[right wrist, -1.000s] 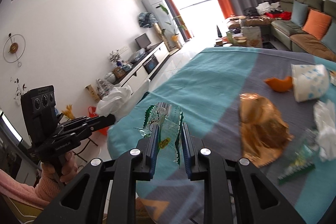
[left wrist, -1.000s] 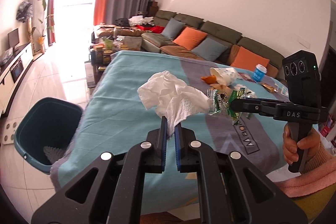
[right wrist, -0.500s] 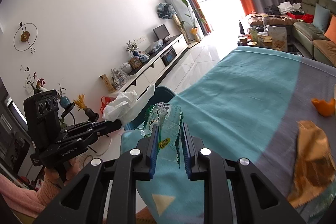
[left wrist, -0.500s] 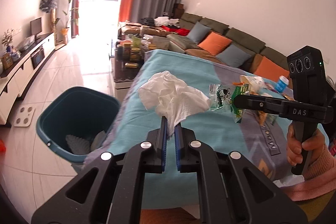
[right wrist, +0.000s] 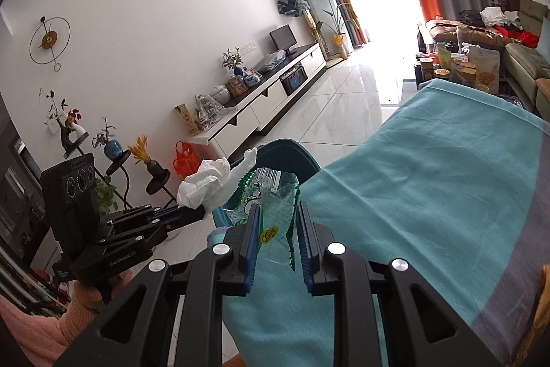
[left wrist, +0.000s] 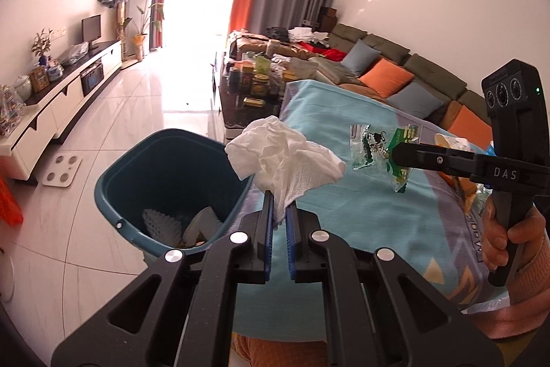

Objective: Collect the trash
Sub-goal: 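Carry the bag and tissue toward the teal wastebasket, then open the right tool over the wastebasket while the left tool opens to drop the tissue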

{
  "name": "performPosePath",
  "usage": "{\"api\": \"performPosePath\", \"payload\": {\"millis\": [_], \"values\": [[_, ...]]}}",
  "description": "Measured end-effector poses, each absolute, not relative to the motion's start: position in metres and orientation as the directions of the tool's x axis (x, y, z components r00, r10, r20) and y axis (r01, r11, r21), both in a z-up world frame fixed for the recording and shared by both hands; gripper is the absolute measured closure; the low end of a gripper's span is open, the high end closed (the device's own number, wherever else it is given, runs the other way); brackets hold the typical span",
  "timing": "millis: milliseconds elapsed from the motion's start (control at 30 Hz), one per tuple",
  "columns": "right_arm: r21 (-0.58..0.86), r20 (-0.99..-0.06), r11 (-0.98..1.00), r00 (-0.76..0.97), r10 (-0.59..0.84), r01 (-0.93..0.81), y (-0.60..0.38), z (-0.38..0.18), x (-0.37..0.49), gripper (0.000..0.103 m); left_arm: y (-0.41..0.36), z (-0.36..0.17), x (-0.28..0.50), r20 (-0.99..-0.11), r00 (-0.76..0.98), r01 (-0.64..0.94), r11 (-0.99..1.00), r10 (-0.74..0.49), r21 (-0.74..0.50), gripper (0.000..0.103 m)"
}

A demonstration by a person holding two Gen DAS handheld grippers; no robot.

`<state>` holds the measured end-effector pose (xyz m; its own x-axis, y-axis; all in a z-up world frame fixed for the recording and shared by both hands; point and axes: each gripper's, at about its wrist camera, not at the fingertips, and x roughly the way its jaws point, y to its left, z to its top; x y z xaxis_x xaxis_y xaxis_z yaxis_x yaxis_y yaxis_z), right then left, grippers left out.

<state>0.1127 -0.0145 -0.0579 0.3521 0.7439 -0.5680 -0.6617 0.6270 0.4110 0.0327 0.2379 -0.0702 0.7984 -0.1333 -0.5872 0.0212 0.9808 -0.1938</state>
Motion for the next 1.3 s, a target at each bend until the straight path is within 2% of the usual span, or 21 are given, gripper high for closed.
{"api": "performPosePath", "payload": {"millis": [733,1300], "values": [[0.378,-0.624,0.605,0.290,0.726,-0.701,0.057,-0.068,0.146,0.083,0.279,-0.084,0.051,-0.626,0.779,-0.113,0.976,-0.027,-0.184,0.096],[0.356,-0.691,0.627,0.256,0.676,-0.692,0.104,-0.086,0.166,0.083,0.292,-0.105,0.072,-0.669,0.743,-0.187,0.962,0.007,-0.197,0.096]]}}
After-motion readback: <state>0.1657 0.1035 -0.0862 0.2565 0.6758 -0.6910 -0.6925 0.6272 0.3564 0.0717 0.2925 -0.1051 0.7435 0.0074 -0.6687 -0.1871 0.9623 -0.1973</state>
